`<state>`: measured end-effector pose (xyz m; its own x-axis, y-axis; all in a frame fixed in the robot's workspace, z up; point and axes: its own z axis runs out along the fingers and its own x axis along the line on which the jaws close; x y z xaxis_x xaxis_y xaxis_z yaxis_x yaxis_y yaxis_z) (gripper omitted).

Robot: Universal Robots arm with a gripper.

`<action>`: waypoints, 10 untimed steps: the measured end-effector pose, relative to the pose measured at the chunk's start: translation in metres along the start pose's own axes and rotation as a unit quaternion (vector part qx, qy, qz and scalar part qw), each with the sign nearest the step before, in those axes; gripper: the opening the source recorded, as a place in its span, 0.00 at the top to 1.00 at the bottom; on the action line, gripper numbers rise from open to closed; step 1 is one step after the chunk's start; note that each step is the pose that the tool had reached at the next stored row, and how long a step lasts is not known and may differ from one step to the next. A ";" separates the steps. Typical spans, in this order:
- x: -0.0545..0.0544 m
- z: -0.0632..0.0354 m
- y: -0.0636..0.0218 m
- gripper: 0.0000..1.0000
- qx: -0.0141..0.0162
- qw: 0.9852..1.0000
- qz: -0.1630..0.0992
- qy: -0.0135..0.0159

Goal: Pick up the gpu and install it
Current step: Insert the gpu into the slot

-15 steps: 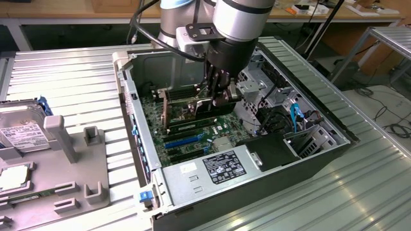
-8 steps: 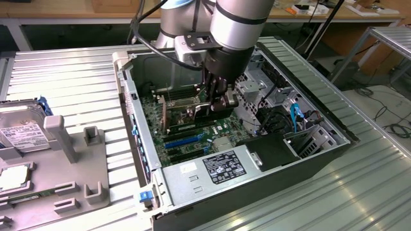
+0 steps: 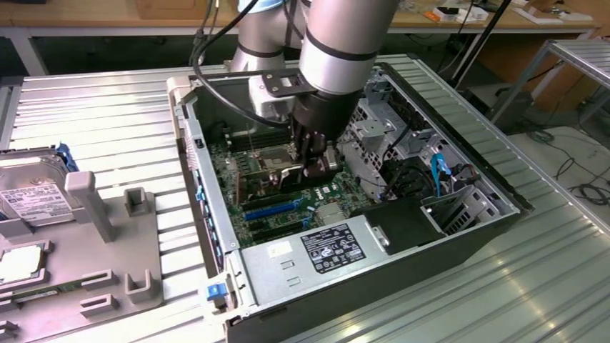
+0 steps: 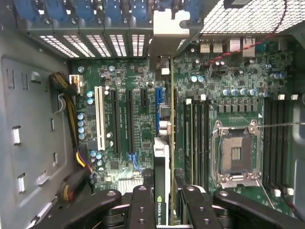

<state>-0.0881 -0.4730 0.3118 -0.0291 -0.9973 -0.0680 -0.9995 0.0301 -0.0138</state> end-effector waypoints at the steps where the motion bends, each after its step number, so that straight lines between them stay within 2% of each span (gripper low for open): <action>1: 0.000 0.0026 0.0025 0.73 0.000 1.000 0.000 0.000; 10: -0.001 0.0275 0.0150 0.73 0.000 1.000 0.004 0.002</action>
<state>-0.1027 -0.4699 0.2843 -0.0371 -0.9973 -0.0640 -0.9992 0.0381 -0.0140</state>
